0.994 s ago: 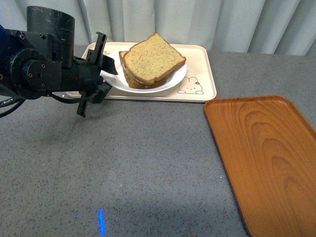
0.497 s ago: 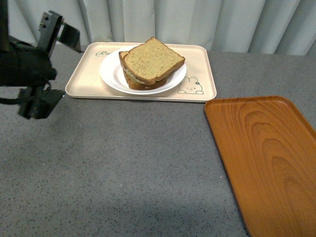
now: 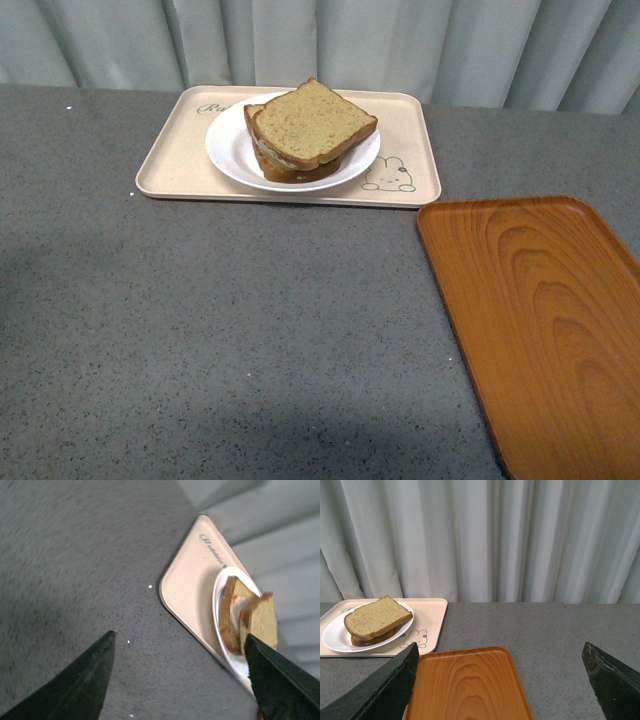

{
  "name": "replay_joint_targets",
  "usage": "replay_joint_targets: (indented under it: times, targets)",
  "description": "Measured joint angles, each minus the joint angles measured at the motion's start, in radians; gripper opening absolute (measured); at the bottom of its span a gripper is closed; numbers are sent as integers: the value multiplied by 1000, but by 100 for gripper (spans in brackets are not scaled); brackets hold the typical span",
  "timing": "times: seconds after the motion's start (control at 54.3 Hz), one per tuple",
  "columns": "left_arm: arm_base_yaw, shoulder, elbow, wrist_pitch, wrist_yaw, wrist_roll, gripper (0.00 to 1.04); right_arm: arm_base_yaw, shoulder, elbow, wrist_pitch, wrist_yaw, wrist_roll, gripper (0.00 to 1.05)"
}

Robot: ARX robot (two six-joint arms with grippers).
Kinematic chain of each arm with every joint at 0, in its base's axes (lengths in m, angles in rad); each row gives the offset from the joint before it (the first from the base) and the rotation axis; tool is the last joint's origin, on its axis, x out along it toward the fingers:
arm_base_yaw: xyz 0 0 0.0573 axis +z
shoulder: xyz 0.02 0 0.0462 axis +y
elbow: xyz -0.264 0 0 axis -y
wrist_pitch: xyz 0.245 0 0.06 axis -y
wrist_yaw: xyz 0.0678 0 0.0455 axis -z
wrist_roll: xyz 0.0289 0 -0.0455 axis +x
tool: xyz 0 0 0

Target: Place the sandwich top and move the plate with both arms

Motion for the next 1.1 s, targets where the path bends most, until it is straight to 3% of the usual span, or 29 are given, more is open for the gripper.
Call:
replay_joint_targets:
  times: [0.055, 0.11, 0.221, 0.424, 0.755, 1.105]
  targets:
    - [-16, 21, -138, 340, 11, 283, 67, 0, 0, 0, 0, 0, 0, 96]
    - [-25, -39, -196, 522, 6, 504, 54, 0, 0, 0, 0, 0, 0, 96]
    - [-32, -157, -242, 541, -9, 673, 36, 0, 0, 0, 0, 0, 0, 96]
    - [-93, -306, -330, 441, -66, 756, 4, 0, 0, 0, 0, 0, 0, 96]
    - [-96, -754, -395, 76, -71, 779, 4, 0, 0, 0, 0, 0, 0, 96]
    - [-97, -1001, -420, -136, -71, 781, 4, 0, 0, 0, 0, 0, 0, 96]
